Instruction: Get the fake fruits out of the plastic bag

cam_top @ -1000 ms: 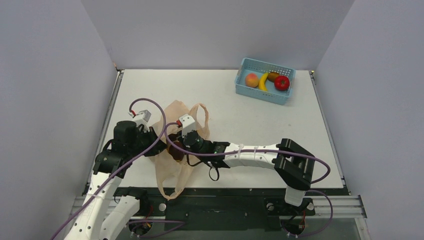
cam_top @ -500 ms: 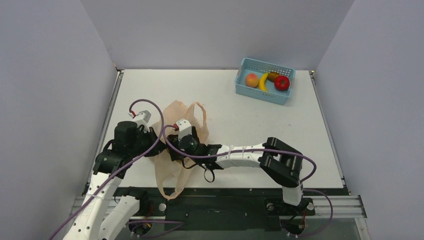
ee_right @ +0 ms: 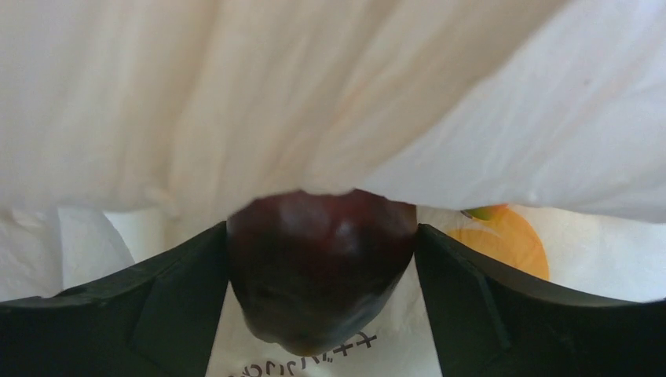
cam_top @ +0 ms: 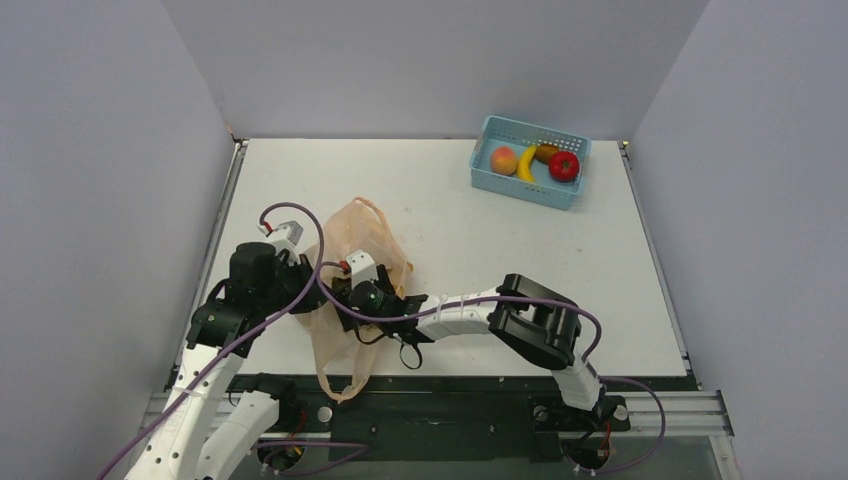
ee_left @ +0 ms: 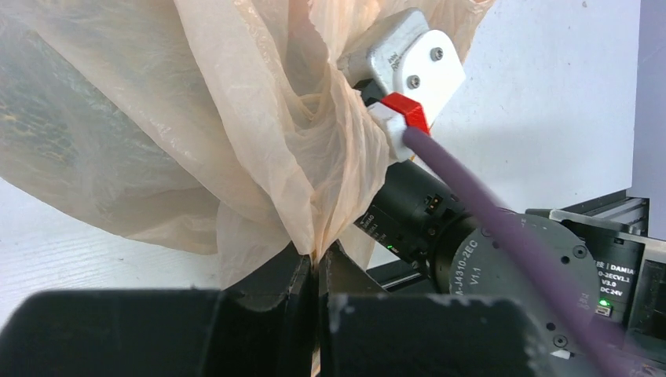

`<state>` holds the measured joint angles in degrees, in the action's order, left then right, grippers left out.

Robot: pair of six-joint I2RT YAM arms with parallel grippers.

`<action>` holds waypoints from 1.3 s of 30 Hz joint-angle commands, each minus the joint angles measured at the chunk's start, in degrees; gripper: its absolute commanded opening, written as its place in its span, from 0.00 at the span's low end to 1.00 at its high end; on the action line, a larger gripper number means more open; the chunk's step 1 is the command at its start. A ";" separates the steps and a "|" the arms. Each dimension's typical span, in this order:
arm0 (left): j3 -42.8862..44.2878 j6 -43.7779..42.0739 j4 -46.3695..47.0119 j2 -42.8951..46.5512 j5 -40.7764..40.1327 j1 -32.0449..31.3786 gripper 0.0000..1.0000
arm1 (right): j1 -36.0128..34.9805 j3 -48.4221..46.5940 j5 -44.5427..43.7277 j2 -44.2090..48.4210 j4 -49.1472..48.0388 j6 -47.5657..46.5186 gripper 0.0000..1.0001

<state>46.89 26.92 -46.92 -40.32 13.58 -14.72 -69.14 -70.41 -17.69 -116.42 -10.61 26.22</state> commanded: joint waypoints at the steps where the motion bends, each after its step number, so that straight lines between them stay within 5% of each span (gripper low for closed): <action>1: 1.36 -0.45 2.19 0.15 1.54 -0.68 0.00 | -0.38 -2.24 0.03 -0.45 -0.72 -0.53 0.74; 17: 1.95 0.48 1.72 0.53 -1.06 -0.75 0.00 | -0.55 6.93 -0.82 18.85 -0.33 0.88 0.01; 28: 3.66 -3.50 5.54 -4.82 -2.73 0.02 0.00 | -0.62 7.77 0.65 24.49 2.16 2.96 0.00; 39: 0.17 -2.17 7.73 1.04 -4.32 -1.01 0.00 | -1.47 8.40 -1.80 30.32 4.99 4.40 0.00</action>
<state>47.24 24.84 -42.83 -41.21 10.63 -15.11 -69.87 -61.80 -17.63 -90.43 -5.48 29.41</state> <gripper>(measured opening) 0.003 0.677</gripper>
